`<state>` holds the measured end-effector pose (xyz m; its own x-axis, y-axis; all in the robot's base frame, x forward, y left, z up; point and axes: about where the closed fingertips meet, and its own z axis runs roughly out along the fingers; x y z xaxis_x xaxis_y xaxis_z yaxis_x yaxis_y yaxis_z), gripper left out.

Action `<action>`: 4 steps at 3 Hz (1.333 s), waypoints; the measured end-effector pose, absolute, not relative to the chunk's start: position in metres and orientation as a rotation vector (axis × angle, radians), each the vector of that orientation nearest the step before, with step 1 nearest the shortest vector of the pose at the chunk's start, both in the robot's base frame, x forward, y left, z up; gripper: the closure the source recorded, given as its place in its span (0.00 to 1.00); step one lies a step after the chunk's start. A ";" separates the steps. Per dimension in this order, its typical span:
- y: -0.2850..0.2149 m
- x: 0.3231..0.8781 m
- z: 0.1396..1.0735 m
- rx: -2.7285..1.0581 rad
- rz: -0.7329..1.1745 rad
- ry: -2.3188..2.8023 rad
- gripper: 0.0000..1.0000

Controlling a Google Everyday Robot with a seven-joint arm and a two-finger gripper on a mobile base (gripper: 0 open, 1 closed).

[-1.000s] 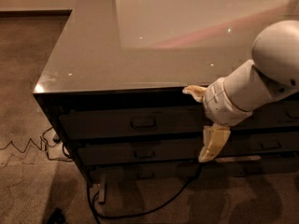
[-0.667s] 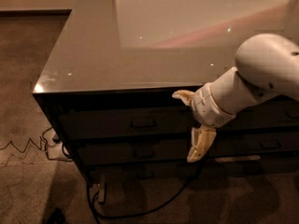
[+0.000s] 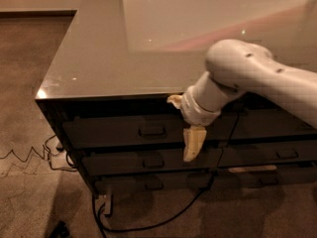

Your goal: Open top drawer

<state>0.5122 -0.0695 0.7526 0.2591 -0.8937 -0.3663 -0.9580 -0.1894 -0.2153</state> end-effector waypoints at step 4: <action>-0.080 0.522 0.685 -2.229 0.077 1.887 0.00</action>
Offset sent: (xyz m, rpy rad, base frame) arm 0.0077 -0.0008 -0.0644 -0.2415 0.0371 -0.0230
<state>0.5216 -0.0801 0.6847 0.1745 -0.9679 -0.1809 -0.9794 -0.1518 -0.1328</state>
